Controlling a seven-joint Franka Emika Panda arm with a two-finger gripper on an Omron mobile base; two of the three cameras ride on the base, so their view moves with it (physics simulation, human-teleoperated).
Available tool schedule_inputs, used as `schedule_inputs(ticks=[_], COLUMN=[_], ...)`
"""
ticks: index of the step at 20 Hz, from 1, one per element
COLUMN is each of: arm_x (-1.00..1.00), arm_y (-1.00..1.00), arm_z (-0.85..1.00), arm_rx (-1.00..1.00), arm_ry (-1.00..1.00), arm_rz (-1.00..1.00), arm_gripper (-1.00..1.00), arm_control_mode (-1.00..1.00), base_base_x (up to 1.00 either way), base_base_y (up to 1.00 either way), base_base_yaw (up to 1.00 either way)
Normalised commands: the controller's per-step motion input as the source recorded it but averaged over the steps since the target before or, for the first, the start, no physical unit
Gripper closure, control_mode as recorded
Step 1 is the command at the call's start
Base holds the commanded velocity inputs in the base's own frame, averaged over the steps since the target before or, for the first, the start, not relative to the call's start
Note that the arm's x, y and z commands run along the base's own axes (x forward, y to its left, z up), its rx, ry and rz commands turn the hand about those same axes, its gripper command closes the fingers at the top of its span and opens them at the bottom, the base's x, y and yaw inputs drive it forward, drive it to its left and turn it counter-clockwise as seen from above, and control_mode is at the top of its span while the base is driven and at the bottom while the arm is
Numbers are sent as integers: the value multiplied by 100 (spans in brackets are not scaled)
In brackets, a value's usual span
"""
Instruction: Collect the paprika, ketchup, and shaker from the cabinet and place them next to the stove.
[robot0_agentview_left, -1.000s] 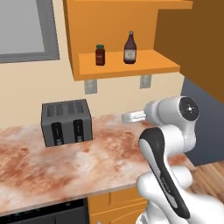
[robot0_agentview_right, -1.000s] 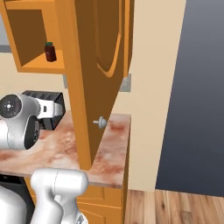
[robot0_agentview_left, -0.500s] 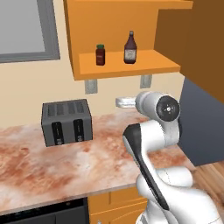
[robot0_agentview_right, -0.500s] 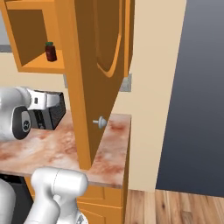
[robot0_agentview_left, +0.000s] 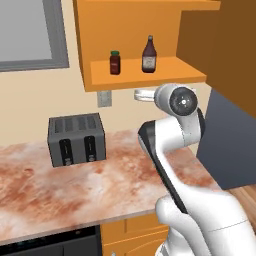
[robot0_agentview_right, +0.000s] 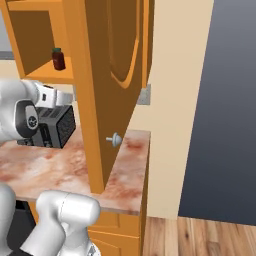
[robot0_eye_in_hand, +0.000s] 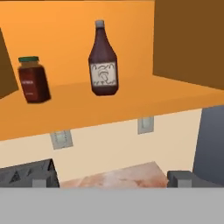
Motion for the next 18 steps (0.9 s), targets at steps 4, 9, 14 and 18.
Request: schedule_inputs(ticks=[4,9,14,18], arm_x=[36,46,37,35], arm_y=[-20,-6,-2,-2], arm_z=[25,32,47,39], arm_rx=[3,2,1,2], arm_ry=[0,0,-5,-8], arm_rz=[-1,0,0,0], arm_gripper=[-100,-100,-100,-100], arm_control_mode=[-100,-100,-100,-100], base_base_x=[0,0,0,0], base_base_y=[0,0,0,0], base_base_yaw=[0,0,0,0])
